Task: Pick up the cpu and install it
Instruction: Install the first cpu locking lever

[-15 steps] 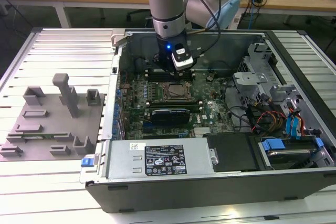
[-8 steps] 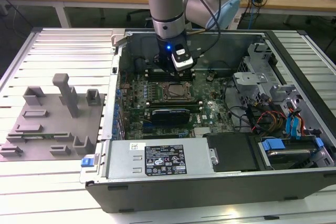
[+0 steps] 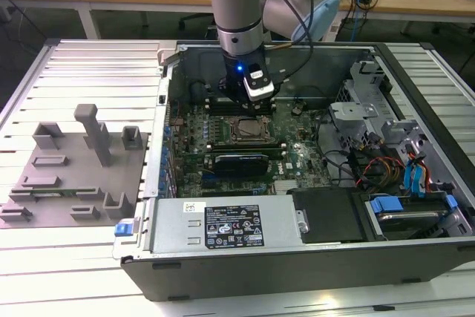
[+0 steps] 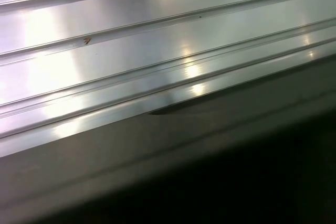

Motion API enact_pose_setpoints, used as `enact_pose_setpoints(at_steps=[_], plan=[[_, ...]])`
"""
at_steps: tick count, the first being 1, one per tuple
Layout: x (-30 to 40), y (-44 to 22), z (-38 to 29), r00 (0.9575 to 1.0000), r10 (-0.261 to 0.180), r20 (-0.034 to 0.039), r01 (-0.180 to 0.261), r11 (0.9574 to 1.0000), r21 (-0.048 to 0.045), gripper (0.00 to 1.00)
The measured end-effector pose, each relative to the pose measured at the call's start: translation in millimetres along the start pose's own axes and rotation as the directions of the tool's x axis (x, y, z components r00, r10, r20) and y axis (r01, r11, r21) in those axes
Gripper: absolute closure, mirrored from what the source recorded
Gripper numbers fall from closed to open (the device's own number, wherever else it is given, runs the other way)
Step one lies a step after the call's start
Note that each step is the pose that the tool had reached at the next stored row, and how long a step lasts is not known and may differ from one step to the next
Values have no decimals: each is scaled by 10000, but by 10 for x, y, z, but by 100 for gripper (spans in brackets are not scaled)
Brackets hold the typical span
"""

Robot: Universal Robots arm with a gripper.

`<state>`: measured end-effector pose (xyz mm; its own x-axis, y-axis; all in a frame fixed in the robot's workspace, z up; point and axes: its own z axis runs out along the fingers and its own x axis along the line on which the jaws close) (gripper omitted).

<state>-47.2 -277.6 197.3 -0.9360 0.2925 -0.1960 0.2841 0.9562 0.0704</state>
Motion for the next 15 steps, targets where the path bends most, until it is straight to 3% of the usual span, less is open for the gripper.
enact_pose_setpoints(at_steps=[8, 15], plan=[[-12, 3, 5, 10000, 19, -14, -19, 10000, -53, 89], [-39, 12, -126, 10000, 13, -8, -13, 10000, -34, 89]])
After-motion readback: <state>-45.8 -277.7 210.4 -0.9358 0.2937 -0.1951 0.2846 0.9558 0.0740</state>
